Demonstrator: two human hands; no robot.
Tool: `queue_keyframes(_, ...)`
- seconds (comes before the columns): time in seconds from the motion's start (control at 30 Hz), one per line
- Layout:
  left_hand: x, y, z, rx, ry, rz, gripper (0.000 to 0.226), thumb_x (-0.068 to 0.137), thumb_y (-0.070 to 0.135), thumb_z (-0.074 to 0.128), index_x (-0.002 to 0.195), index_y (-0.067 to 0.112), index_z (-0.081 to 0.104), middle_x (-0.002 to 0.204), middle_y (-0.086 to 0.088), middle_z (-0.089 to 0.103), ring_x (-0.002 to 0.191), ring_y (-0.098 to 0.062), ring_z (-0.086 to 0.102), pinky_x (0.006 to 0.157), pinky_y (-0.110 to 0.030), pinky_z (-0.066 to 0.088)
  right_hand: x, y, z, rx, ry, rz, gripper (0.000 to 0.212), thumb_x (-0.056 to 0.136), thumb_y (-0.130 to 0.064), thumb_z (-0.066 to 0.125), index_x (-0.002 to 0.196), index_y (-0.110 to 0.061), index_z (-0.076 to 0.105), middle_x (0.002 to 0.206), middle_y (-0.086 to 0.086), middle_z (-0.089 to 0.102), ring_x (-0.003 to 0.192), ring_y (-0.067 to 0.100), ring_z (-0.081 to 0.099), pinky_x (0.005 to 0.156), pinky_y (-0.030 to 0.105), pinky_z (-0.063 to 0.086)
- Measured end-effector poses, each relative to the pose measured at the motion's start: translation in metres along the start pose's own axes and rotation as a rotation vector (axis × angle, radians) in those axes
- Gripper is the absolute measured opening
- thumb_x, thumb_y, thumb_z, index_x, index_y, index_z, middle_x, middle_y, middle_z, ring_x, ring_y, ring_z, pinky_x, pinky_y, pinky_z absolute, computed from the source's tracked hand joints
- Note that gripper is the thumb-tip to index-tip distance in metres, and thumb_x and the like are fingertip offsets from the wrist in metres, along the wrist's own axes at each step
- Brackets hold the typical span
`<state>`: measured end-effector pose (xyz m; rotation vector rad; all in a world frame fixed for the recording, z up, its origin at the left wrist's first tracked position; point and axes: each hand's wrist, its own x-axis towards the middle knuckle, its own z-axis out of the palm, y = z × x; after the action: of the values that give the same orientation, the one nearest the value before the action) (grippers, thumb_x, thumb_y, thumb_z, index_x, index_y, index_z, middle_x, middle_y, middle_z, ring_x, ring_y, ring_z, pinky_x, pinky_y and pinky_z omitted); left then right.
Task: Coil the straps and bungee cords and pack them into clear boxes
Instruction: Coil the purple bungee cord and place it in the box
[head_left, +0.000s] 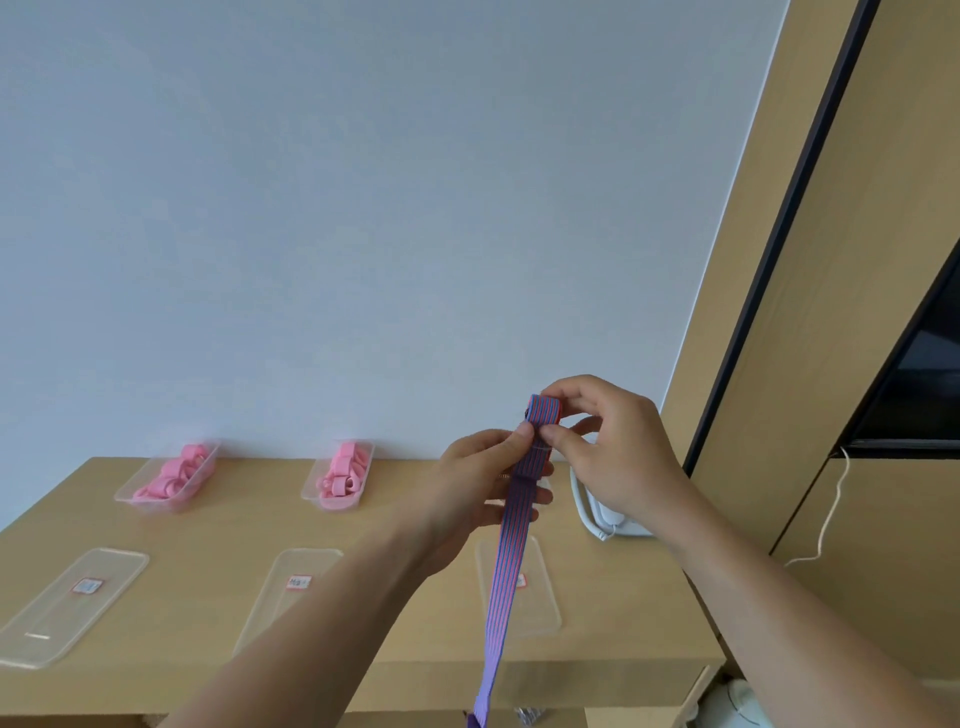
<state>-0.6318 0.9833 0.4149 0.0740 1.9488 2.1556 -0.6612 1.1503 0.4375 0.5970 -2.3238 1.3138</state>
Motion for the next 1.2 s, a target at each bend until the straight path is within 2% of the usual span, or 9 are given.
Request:
queue_keyframes(0.13, 0.001, -0.008, 0.005, -0.076, 0.006, -0.094, 0.055, 0.103, 0.055, 0.048, 0.121, 0.008, 0.069, 0.112, -0.02, 0.076, 0.092, -0.032, 0.075, 0.093, -0.053, 0.06, -0.001, 0.0, 0.006, -0.103, 0.113, -0.083, 0.028, 0.081, -0.002, 0.076, 0.104, -0.017, 0.07, 0.092, -0.012, 0.071, 0.084, 0.012, 0.067, 0.078, 0.028, 0.052)
queue_keyframes(0.23, 0.001, -0.007, 0.005, -0.084, 0.02, -0.174, 0.064, 0.102, 0.062, 0.042, 0.118, 0.006, 0.07, 0.106, -0.017, 0.078, 0.092, -0.034, 0.076, 0.092, -0.051, 0.059, -0.005, 0.001, 0.01, -0.127, 0.195, -0.175, 0.028, 0.081, -0.002, 0.076, 0.105, -0.014, 0.07, 0.088, -0.011, 0.071, 0.075, 0.011, 0.065, 0.075, 0.016, 0.049)
queue_keyframes(0.47, 0.004, -0.007, -0.004, -0.069, 0.033, -0.251, 0.081, 0.094, 0.075, 0.041, 0.116, 0.004, 0.072, 0.102, -0.013, 0.079, 0.095, -0.037, 0.076, 0.101, -0.051, 0.054, -0.027, 0.015, 0.026, -0.229, 0.242, -0.41, 0.032, 0.077, 0.005, 0.077, 0.105, -0.007, 0.071, 0.096, -0.001, 0.073, 0.088, 0.014, 0.067, 0.081, 0.021, 0.05)
queue_keyframes(0.57, 0.007, -0.008, -0.01, -0.104, 0.05, -0.233, 0.07, 0.095, 0.071, 0.047, 0.108, 0.008, 0.074, 0.104, -0.017, 0.076, 0.086, -0.03, 0.075, 0.104, -0.053, 0.052, -0.037, 0.016, 0.032, -0.275, 0.231, -0.495, 0.031, 0.078, 0.006, 0.074, 0.107, -0.003, 0.071, 0.104, 0.004, 0.073, 0.093, 0.022, 0.069, 0.083, 0.032, 0.053)
queue_keyframes(0.73, 0.007, -0.009, -0.013, -0.117, 0.06, -0.201, 0.047, 0.097, 0.057, 0.057, 0.105, 0.016, 0.077, 0.094, -0.006, 0.076, 0.086, -0.027, 0.072, 0.088, -0.044, 0.056, -0.051, 0.021, 0.041, -0.294, 0.19, -0.532, 0.021, 0.083, -0.001, 0.074, 0.104, 0.0, 0.073, 0.11, 0.009, 0.072, 0.1, 0.027, 0.068, 0.09, 0.036, 0.053)
queue_keyframes(0.93, 0.005, -0.009, -0.016, -0.136, 0.068, -0.113, 0.031, 0.097, 0.025, 0.066, 0.112, -0.001, 0.071, 0.094, -0.008, 0.067, 0.08, -0.026, 0.065, 0.08, -0.04, 0.056, -0.06, 0.028, 0.049, -0.354, 0.167, -0.584, 0.013, 0.081, 0.003, 0.073, 0.093, -0.002, 0.076, 0.108, 0.009, 0.072, 0.092, 0.029, 0.066, 0.085, 0.037, 0.053)
queue_keyframes(1.07, 0.003, -0.014, -0.018, -0.11, 0.064, -0.081, 0.027, 0.1, 0.018, 0.064, 0.117, -0.002, 0.07, 0.097, -0.009, 0.068, 0.084, -0.026, 0.065, 0.085, -0.045, 0.06, -0.056, 0.023, 0.042, -0.257, 0.142, -0.511, 0.015, 0.081, 0.001, 0.07, 0.092, -0.007, 0.076, 0.1, 0.001, 0.072, 0.091, 0.023, 0.065, 0.083, 0.034, 0.051)
queue_keyframes(1.13, 0.002, -0.015, -0.017, -0.071, 0.058, -0.061, 0.023, 0.101, 0.015, 0.061, 0.117, 0.0, 0.071, 0.097, -0.01, 0.072, 0.085, -0.026, 0.069, 0.09, -0.051, 0.059, -0.049, 0.017, 0.039, -0.197, 0.153, -0.297, 0.022, 0.084, -0.009, 0.067, 0.105, -0.013, 0.073, 0.101, -0.005, 0.071, 0.096, 0.017, 0.064, 0.083, 0.032, 0.051)
queue_keyframes(1.2, 0.002, -0.015, -0.014, -0.042, 0.047, -0.033, 0.021, 0.102, 0.011, 0.06, 0.117, 0.003, 0.071, 0.096, -0.009, 0.074, 0.086, -0.026, 0.071, 0.09, -0.054, 0.059, -0.036, 0.011, 0.033, -0.106, 0.028, 0.031, 0.034, 0.091, -0.019, 0.064, 0.124, -0.018, 0.065, 0.112, -0.008, 0.067, 0.103, 0.011, 0.062, 0.085, 0.027, 0.05)
